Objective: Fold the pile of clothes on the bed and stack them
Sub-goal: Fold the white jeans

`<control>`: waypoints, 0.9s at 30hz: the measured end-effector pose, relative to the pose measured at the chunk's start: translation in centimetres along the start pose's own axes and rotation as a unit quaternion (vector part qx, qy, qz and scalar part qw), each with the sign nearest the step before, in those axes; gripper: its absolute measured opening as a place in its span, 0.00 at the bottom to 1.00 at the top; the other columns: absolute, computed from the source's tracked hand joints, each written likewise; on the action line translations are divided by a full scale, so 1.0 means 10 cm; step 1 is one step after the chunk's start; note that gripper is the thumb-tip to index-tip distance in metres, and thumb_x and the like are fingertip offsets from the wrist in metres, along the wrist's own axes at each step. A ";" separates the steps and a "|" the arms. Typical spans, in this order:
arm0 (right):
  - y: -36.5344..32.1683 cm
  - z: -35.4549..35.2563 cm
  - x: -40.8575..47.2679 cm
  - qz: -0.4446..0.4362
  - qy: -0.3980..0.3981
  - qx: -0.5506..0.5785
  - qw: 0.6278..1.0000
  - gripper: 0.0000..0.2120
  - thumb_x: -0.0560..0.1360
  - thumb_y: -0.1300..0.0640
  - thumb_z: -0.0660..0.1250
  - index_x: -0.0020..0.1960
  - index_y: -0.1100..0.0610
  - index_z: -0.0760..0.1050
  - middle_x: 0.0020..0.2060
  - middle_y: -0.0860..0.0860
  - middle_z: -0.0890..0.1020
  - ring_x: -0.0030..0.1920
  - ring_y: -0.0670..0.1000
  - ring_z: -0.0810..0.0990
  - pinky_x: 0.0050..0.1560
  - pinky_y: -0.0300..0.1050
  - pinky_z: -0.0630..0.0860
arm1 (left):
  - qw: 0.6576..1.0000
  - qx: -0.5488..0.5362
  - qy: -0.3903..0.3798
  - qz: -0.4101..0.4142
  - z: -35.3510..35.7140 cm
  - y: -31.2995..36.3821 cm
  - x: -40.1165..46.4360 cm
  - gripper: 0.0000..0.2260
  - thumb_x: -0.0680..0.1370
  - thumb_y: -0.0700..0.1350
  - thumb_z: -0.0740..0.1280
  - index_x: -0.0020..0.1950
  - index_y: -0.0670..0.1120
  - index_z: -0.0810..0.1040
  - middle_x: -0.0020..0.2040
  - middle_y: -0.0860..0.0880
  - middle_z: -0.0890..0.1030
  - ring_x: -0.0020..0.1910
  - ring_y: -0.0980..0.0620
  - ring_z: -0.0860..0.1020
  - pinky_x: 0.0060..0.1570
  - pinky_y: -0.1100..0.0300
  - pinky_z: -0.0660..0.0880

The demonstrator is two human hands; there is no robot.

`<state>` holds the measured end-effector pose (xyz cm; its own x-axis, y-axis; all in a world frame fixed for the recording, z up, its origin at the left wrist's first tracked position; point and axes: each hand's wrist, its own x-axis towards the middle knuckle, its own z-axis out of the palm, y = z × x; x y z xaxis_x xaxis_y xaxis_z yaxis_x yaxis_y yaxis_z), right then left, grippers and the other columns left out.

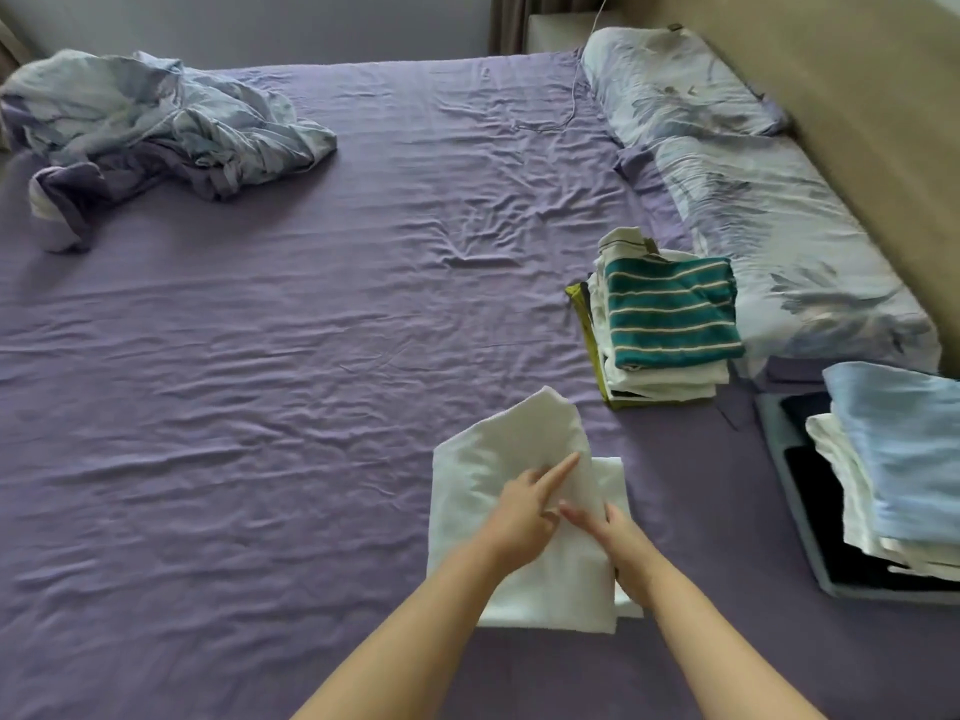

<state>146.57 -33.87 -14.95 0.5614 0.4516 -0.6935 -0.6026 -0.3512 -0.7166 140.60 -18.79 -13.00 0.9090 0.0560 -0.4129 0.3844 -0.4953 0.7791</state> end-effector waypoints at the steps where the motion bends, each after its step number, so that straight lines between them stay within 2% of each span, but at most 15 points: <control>1: 0.07 -0.11 0.03 -0.009 0.053 -0.041 0.998 0.16 0.72 0.55 0.73 0.58 0.55 0.76 0.50 0.53 0.85 0.48 0.53 0.84 0.45 0.47 0.80 | 0.998 0.056 0.014 -0.003 0.08 -0.02 0.05 0.28 0.81 0.39 0.59 0.76 0.61 0.56 0.76 0.45 0.59 0.72 0.44 0.60 0.70 0.56 0.60; 2: 0.15 -0.21 0.06 -0.012 0.100 -0.067 0.993 0.11 0.72 0.61 0.72 0.54 0.56 0.77 0.49 0.55 0.84 0.46 0.53 0.84 0.43 0.46 0.80 | 0.996 0.087 0.030 -0.018 0.15 -0.07 0.09 0.28 0.81 0.40 0.58 0.76 0.62 0.56 0.77 0.47 0.55 0.74 0.44 0.56 0.71 0.54 0.59; 4: 0.33 -0.40 0.14 -0.009 0.148 -0.069 0.987 0.06 0.74 0.66 0.69 0.48 0.57 0.77 0.49 0.59 0.84 0.43 0.54 0.83 0.44 0.49 0.79 | 0.990 0.104 0.054 -0.077 0.23 -0.22 0.15 0.26 0.81 0.42 0.58 0.76 0.61 0.56 0.78 0.48 0.51 0.75 0.45 0.52 0.71 0.52 0.58; 8: 0.58 -0.63 0.32 -0.007 0.190 -0.049 0.981 0.04 0.75 0.67 0.67 0.46 0.59 0.76 0.46 0.61 0.83 0.39 0.53 0.81 0.41 0.49 0.77 | 0.959 0.151 0.072 -0.227 0.24 -0.66 0.09 0.27 0.80 0.46 0.59 0.78 0.55 0.52 0.79 0.46 0.48 0.76 0.44 0.50 0.71 0.48 0.58; 11: 0.64 -0.69 0.48 -0.020 0.217 -0.078 0.973 0.04 0.76 0.67 0.66 0.45 0.59 0.77 0.44 0.61 0.83 0.38 0.52 0.78 0.38 0.46 0.74 | 0.943 0.145 0.047 -0.295 0.24 -0.96 -0.07 0.30 0.80 0.48 0.60 0.78 0.52 0.50 0.78 0.44 0.48 0.76 0.42 0.52 0.71 0.47 0.60; 12: 0.66 -0.70 0.53 -0.021 0.226 -0.095 0.969 0.04 0.76 0.66 0.65 0.46 0.60 0.77 0.45 0.61 0.83 0.38 0.52 0.78 0.38 0.46 0.73 | 0.943 0.119 0.043 -0.309 0.25 -1.05 -0.12 0.30 0.80 0.49 0.60 0.78 0.51 0.50 0.78 0.43 0.50 0.75 0.41 0.55 0.71 0.48 0.61; 14: 0.73 -0.73 0.61 -0.016 0.245 -0.128 0.961 0.06 0.76 0.64 0.65 0.53 0.62 0.77 0.49 0.62 0.82 0.44 0.55 0.78 0.43 0.47 0.73 | 0.948 0.026 0.058 -0.311 0.26 -1.19 -0.16 0.31 0.79 0.48 0.63 0.78 0.48 0.52 0.74 0.42 0.62 0.70 0.41 0.65 0.67 0.51 0.66; 17: 0.86 -0.71 0.65 0.020 0.254 -0.124 0.959 0.22 0.76 0.61 0.68 0.67 0.63 0.69 0.59 0.61 0.77 0.58 0.61 0.76 0.59 0.57 0.74 | 0.934 -0.133 0.104 -0.315 0.30 -1.21 -0.14 0.25 0.78 0.46 0.67 0.72 0.48 0.61 0.66 0.47 0.74 0.60 0.46 0.75 0.59 0.53 0.72; 19: 0.94 -0.66 0.61 0.032 0.230 -0.079 0.969 0.27 0.74 0.60 0.70 0.69 0.63 0.65 0.61 0.61 0.76 0.60 0.61 0.76 0.62 0.60 0.73 | 0.911 -0.210 0.147 -0.324 0.33 -1.20 -0.08 0.22 0.76 0.47 0.70 0.67 0.47 0.66 0.63 0.47 0.77 0.57 0.47 0.77 0.58 0.52 0.74; 23: 0.89 -0.63 0.47 0.088 0.187 0.001 0.978 0.22 0.72 0.61 0.73 0.63 0.65 0.71 0.56 0.61 0.80 0.53 0.61 0.81 0.56 0.59 0.77 | 0.883 -0.291 0.173 -0.326 0.25 -1.17 -0.03 0.24 0.69 0.51 0.75 0.62 0.43 0.77 0.55 0.45 0.82 0.53 0.45 0.81 0.57 0.46 0.77; 25: 0.74 -0.61 0.34 0.099 0.154 0.019 0.983 0.15 0.72 0.63 0.73 0.57 0.64 0.76 0.52 0.62 0.82 0.47 0.59 0.82 0.47 0.53 0.80 | 0.861 -0.340 0.171 -0.336 0.17 -1.08 -0.05 0.20 0.70 0.48 0.76 0.59 0.41 0.79 0.51 0.44 0.83 0.49 0.43 0.82 0.51 0.48 0.79; 27: 0.57 -0.60 0.17 0.077 0.140 -0.015 0.987 0.13 0.72 0.64 0.72 0.56 0.64 0.77 0.51 0.60 0.83 0.46 0.58 0.83 0.45 0.50 0.79 | 0.861 -0.344 0.168 -0.335 0.09 -0.95 -0.12 0.16 0.73 0.44 0.74 0.58 0.40 0.79 0.50 0.42 0.83 0.47 0.43 0.82 0.47 0.51 0.79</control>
<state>147.52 -40.06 -20.71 0.6020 0.1483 -0.7846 -0.6784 -0.4232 -0.6006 135.69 -14.89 -20.35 0.3963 0.4340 -0.8091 0.7408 0.3695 0.5610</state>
